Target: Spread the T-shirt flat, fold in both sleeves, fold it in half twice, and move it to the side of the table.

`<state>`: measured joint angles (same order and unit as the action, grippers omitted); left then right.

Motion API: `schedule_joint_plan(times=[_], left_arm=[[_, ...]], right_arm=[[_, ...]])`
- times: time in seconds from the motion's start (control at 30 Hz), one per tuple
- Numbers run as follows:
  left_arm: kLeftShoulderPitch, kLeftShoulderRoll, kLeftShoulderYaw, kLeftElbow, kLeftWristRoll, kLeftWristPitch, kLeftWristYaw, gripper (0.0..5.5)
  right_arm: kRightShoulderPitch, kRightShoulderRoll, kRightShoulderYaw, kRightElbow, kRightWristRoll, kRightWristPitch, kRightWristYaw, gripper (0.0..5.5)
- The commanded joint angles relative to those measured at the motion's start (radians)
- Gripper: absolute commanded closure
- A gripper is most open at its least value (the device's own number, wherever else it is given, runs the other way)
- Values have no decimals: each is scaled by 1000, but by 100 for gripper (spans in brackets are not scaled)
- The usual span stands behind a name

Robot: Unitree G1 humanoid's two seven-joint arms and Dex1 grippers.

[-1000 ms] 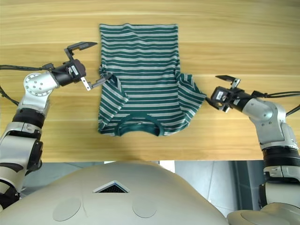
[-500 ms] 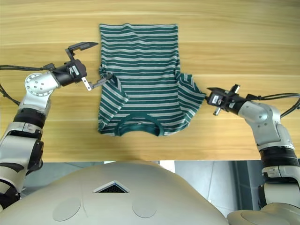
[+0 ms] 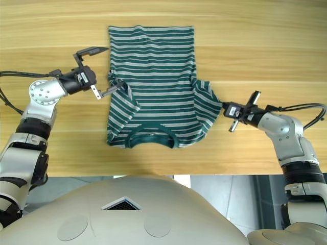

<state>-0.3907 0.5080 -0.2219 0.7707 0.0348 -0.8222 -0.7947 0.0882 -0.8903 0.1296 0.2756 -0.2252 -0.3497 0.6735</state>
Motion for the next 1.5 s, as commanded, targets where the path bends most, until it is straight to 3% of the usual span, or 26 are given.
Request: schedule_joint_plan(times=[0.03, 0.23, 0.6, 1.07, 1.5], left_arm=[[-9, -3, 6, 4, 7, 9, -2, 10], [1, -3, 10, -4, 8, 9, 5, 10], [2, -9, 7, -7, 13, 12, 5, 10], [4, -14, 4, -17, 10, 15, -1, 10], [11, -20, 0, -20, 8, 15, -9, 10]], right_arm=[[-8, 8, -17, -49, 13, -11, -4, 548], [-78, 54, 9, -154, 75, -36, 47, 548], [-224, 197, 211, -132, -15, 3, 152, 548], [-324, 269, 232, -4, -39, -5, 131, 548], [-288, 270, 269, -19, -34, 4, 167, 548]])
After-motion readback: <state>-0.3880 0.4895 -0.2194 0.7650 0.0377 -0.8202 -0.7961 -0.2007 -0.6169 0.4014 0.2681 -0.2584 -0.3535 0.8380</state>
